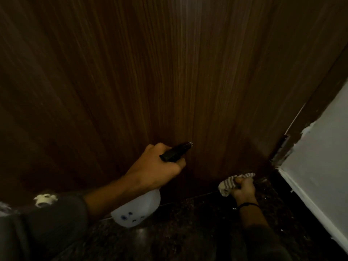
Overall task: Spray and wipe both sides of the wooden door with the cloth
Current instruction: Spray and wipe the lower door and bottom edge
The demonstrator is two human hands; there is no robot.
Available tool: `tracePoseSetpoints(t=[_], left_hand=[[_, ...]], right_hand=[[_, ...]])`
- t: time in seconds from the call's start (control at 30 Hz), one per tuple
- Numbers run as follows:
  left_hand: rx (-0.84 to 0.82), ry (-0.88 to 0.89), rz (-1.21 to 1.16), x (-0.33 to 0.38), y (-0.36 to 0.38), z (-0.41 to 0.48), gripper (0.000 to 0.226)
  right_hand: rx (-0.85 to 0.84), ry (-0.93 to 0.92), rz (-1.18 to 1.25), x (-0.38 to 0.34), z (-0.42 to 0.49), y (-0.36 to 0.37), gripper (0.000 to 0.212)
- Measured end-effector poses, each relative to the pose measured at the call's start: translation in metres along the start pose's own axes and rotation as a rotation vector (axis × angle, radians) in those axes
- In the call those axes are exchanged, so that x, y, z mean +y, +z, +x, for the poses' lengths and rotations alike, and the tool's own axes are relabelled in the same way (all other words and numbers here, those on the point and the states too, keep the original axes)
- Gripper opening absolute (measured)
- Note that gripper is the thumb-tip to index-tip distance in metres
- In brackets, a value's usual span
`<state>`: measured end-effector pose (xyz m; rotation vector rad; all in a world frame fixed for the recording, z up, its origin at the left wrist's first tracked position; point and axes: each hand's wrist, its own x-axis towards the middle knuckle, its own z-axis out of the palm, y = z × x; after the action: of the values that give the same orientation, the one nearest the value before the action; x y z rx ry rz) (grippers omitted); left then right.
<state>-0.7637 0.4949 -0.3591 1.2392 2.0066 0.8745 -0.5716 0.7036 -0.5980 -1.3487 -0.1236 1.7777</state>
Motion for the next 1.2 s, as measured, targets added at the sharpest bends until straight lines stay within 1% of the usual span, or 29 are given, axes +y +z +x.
tracePoseSetpoints(t=[0.17,0.23,0.3,0.37,0.43,0.5,0.57,0.6,0.63,0.67,0.7,0.77,0.8,0.83,0.87,0.9,0.97,1.0,1.03,1.07,1.1,1.13,1.2], left_hand=[[0.049,0.019,-0.059,0.001,0.002,0.002,0.037],[0.074,0.022,-0.071,0.002,0.002,0.004,0.039],[0.087,0.024,-0.074,0.002,0.001,0.007,0.039],[0.091,0.013,-0.066,0.002,0.001,0.009,0.039],[0.09,-0.001,-0.066,0.003,0.001,0.012,0.038],[0.077,-0.013,-0.072,0.005,-0.001,0.012,0.038],[0.074,-0.02,-0.074,0.007,-0.004,0.01,0.038],[0.078,-0.025,-0.079,0.008,-0.006,0.009,0.038],[0.082,-0.037,-0.082,0.005,-0.009,0.005,0.038],[0.083,-0.045,-0.08,0.004,-0.012,0.002,0.038],[0.081,-0.058,-0.072,0.003,-0.015,-0.002,0.038],[0.093,-0.081,-0.067,-0.004,-0.024,-0.011,0.037],[0.102,-0.096,-0.071,-0.009,-0.029,-0.018,0.037],[0.112,-0.101,-0.064,-0.013,-0.035,-0.024,0.037],[0.125,-0.108,-0.053,-0.017,-0.04,-0.03,0.037],[0.146,-0.127,-0.04,-0.024,-0.046,-0.04,0.036],[0.182,-0.167,-0.026,-0.031,-0.057,-0.059,0.034],[0.202,-0.185,-0.033,-0.034,-0.063,-0.069,0.033],[0.216,-0.205,-0.04,-0.037,-0.067,-0.077,0.032],[0.236,-0.235,-0.048,-0.042,-0.073,-0.087,0.032],[0.26,-0.265,-0.071,-0.048,-0.076,-0.094,0.032],[0.294,-0.303,-0.101,-0.057,-0.079,-0.102,0.032],[0.341,-0.361,-0.138,-0.078,-0.08,-0.107,0.03]], right_hand=[[-0.066,-0.114,0.02,-0.037,0.019,-0.013,0.045],[-0.082,-0.16,-0.007,-0.044,0.025,-0.015,0.048],[-0.062,-0.176,-0.056,-0.04,0.019,-0.014,0.053],[-0.114,-0.187,-0.081,-0.025,0.034,-0.016,0.054],[-0.187,-0.169,-0.082,-0.014,0.013,-0.001,0.052],[-0.167,-0.221,-0.048,-0.011,-0.026,0.02,0.047],[-0.117,-0.393,-0.064,-0.007,-0.076,0.042,0.038],[-0.106,-0.518,-0.113,-0.002,-0.101,0.051,0.042],[-0.101,-0.651,-0.186,0.008,-0.128,0.058,0.053],[-0.098,-0.799,-0.273,0.019,-0.149,0.063,0.06],[-0.092,-0.951,-0.376,0.03,-0.167,0.068,0.062],[-0.065,-1.247,-0.572,0.058,-0.185,0.076,0.055],[-0.069,-1.372,-0.68,0.072,-0.187,0.075,0.051],[-0.073,-1.455,-0.79,0.086,-0.183,0.072,0.049],[-0.088,-1.487,-0.904,0.098,-0.177,0.068,0.052],[-0.13,-1.459,-1.024,0.113,-0.174,0.062,0.058],[-0.247,-1.318,-1.221,0.139,-0.177,0.052,0.07],[-0.293,-1.255,-1.27,0.149,-0.184,0.05,0.072],[-0.318,-1.224,-1.269,0.154,-0.193,0.051,0.069],[-0.333,-1.22,-1.223,0.159,-0.205,0.056,0.062],[-0.348,-1.25,-1.154,0.159,-0.214,0.064,0.055],[-0.381,-1.307,-1.1,0.16,-0.223,0.072,0.051],[-0.447,-1.483,-1.056,0.151,-0.232,0.087,0.051]])
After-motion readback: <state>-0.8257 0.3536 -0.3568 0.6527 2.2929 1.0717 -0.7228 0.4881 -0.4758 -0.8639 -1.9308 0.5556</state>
